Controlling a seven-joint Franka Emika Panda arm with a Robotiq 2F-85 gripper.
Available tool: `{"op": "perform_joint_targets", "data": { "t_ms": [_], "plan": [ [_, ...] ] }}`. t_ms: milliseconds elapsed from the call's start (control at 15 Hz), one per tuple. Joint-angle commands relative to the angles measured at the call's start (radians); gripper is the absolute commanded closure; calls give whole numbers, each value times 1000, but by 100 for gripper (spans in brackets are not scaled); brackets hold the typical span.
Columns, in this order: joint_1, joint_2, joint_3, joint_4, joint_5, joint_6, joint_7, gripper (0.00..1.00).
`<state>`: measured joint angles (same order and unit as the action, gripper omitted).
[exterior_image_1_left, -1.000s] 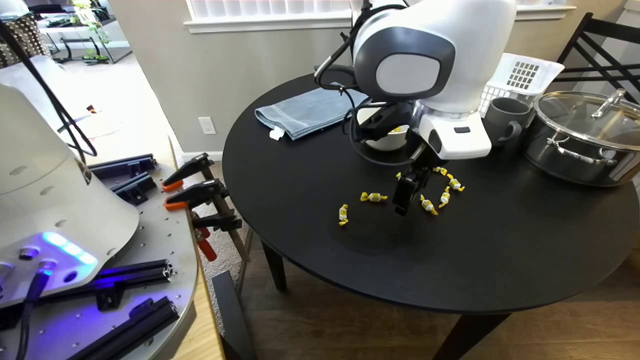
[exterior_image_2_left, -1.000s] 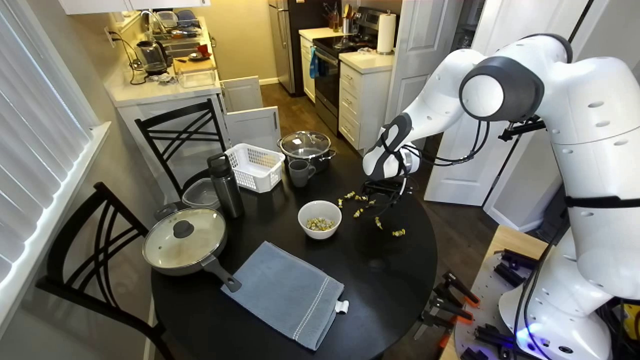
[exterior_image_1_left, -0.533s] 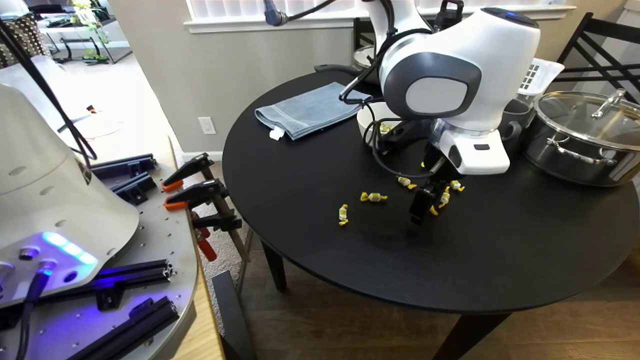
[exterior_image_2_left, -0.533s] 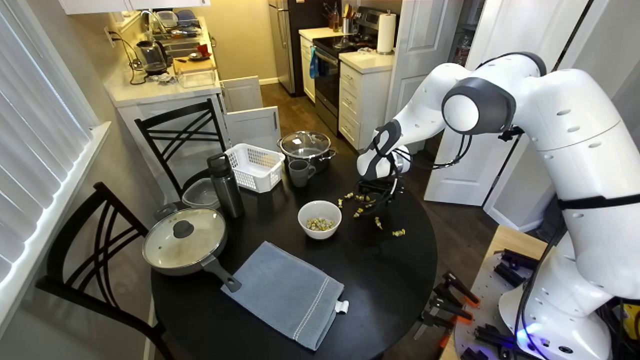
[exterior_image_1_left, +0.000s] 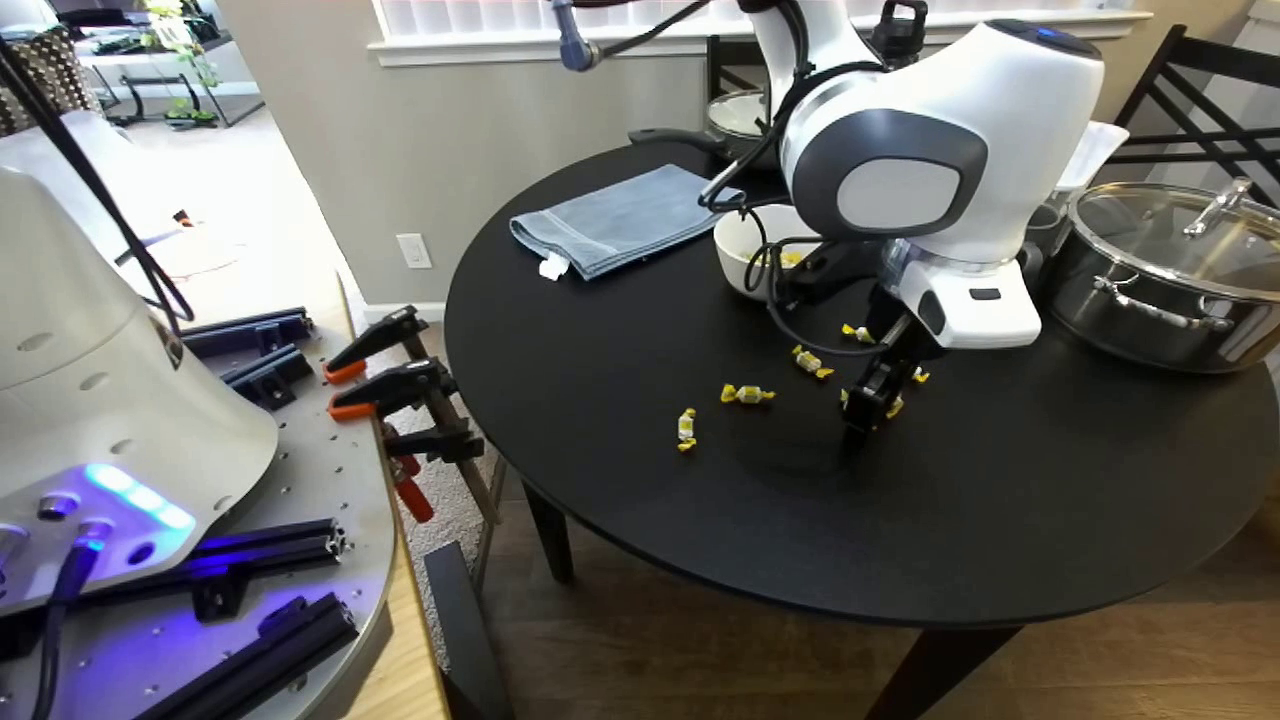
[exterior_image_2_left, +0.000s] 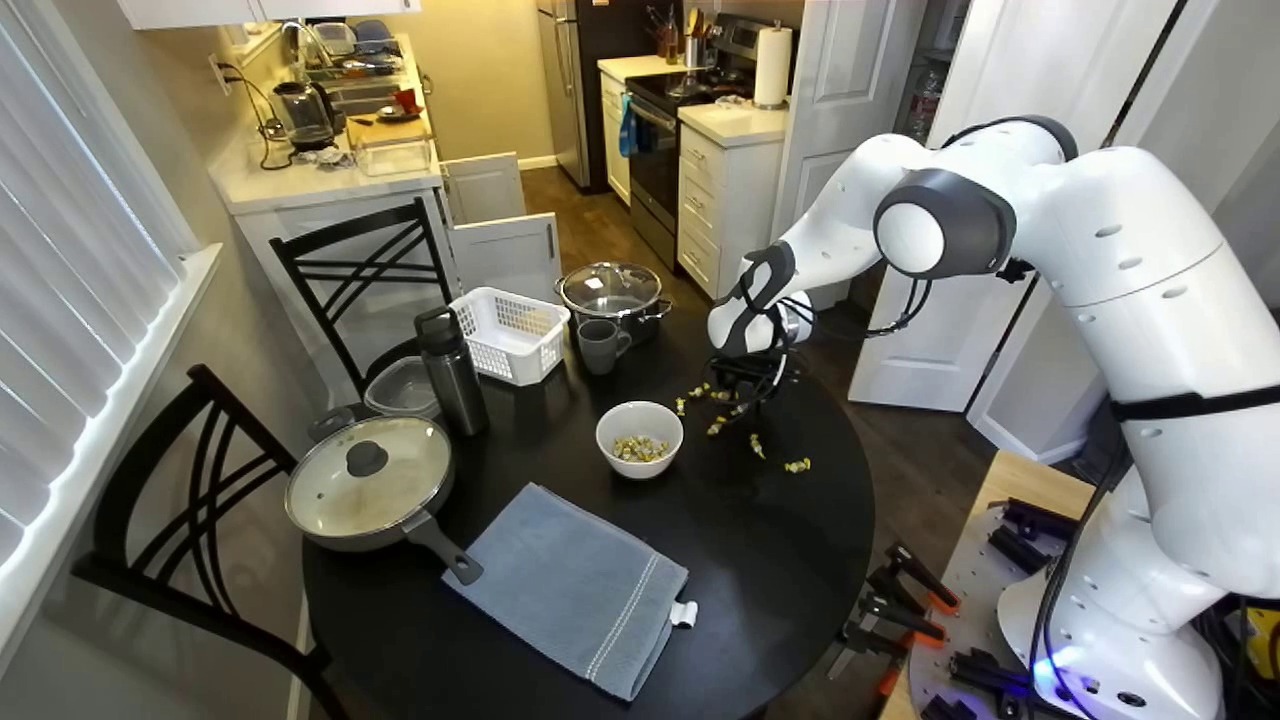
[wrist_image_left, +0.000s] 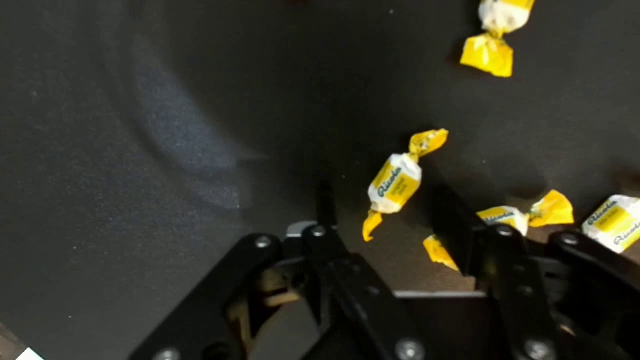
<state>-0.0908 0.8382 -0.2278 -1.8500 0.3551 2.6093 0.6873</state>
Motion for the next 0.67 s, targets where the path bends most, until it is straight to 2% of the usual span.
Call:
{"op": "perform_joint_targets", "data": {
  "t_ms": [0, 200, 267, 600],
  "plan": [
    [-8, 11, 7, 18, -3, -30, 25, 77],
    [-3, 8, 7, 18, -6, -30, 26, 97],
    [-1, 4, 6, 14, -7, -27, 26, 99],
    [22, -87, 10, -60, -17, 9, -2, 96]
  ]
}}
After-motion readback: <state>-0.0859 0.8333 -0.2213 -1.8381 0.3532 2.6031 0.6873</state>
